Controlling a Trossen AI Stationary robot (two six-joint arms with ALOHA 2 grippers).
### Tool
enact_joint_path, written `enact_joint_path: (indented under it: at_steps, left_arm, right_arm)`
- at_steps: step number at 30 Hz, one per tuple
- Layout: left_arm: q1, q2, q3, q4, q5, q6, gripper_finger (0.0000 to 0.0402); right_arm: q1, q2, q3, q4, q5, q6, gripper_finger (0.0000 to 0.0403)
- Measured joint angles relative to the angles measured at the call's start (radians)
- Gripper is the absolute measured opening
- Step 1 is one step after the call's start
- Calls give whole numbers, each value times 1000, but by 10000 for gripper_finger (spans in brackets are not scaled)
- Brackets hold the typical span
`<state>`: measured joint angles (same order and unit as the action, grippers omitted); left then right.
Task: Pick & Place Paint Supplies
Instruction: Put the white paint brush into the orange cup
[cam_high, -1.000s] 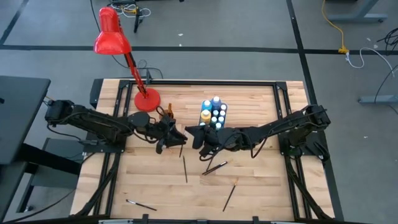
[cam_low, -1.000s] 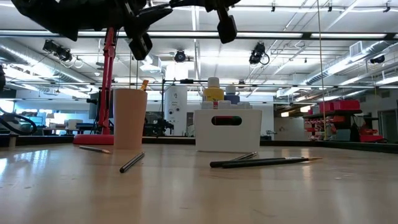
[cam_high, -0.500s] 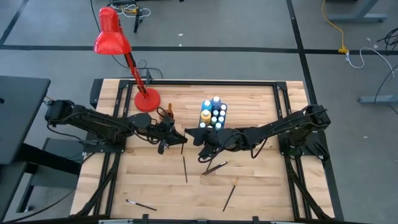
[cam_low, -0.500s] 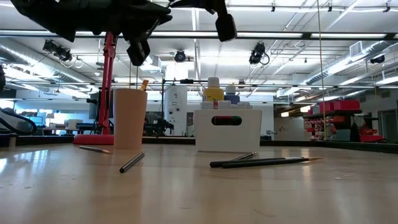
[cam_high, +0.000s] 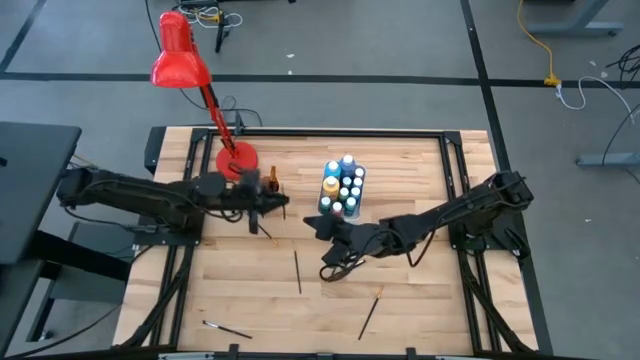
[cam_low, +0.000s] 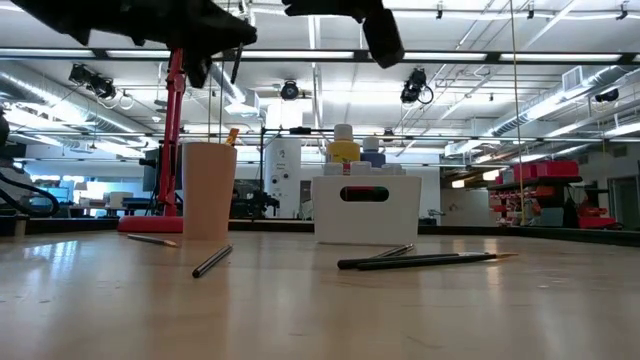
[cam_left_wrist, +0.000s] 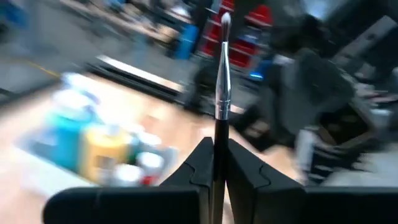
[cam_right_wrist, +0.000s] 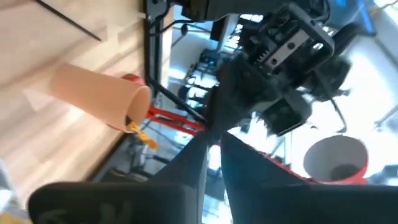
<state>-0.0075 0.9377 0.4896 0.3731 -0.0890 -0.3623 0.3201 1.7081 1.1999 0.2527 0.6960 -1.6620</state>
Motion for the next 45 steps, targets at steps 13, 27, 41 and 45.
enact_joint_path:
  at_steps: [13, 27, 41, 45]
  left_arm:
    - [3, -130, -61, -209, -497, 212, 25]
    - [3, -102, -363, 132, -551, 187, 28]
    - [3, -102, -436, 230, -548, 193, 72]
    - [3, -102, -436, 249, -548, 222, 85]
  right_arm:
    - [37, 0, 0, -143, -3, 207, 50]
    - [37, 0, 1, -159, -8, 241, 50]
    - [37, -1, 1, -160, -8, 240, 50]
    - [37, -1, 1, -160, -8, 240, 50]
